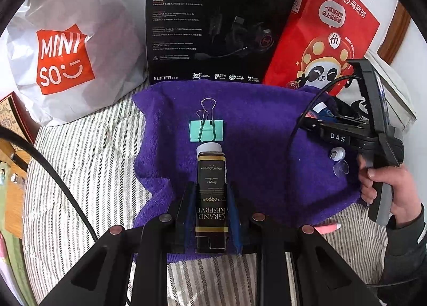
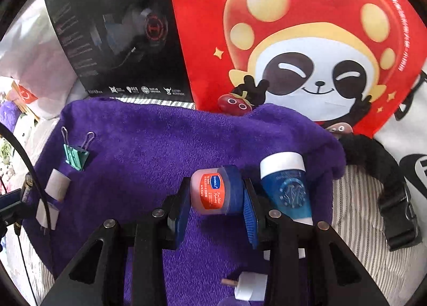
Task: Organize rigid objects
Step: 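Set the Vaseline tin on the towel beside the balm stick and open the right gripper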
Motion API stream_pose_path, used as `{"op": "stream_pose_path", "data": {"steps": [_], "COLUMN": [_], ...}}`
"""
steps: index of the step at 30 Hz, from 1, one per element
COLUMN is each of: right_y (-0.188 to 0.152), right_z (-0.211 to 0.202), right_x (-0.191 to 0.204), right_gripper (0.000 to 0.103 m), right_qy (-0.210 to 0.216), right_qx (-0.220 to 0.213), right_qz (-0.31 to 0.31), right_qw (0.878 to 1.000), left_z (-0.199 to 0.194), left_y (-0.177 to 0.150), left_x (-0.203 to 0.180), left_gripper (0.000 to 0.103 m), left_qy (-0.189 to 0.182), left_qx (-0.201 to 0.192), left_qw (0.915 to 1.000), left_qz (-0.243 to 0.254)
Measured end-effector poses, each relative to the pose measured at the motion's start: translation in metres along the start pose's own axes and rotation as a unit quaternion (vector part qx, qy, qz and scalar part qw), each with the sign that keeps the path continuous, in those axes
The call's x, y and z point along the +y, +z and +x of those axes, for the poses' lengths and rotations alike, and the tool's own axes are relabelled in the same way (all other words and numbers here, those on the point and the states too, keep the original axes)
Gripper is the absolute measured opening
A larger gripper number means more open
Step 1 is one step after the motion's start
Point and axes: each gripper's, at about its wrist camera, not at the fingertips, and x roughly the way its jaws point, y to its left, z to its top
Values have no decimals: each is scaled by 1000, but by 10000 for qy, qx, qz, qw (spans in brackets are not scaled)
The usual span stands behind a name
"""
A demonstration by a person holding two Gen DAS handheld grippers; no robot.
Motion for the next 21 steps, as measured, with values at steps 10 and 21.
{"op": "stream_pose_path", "data": {"steps": [10, 21], "right_y": [6, -19], "right_z": [10, -15], "right_x": [8, 10], "right_gripper": [37, 49], "right_qy": [-113, 49], "right_qx": [254, 405], "right_qz": [-193, -214], "right_qw": [9994, 9989], "left_z": [7, 6], "left_y": [-2, -3], "left_x": [0, -8], "left_gripper": [22, 22], "left_qy": [-1, -162], "left_qx": [108, 137], "left_qw": [9999, 9998], "left_qz": [27, 70]}}
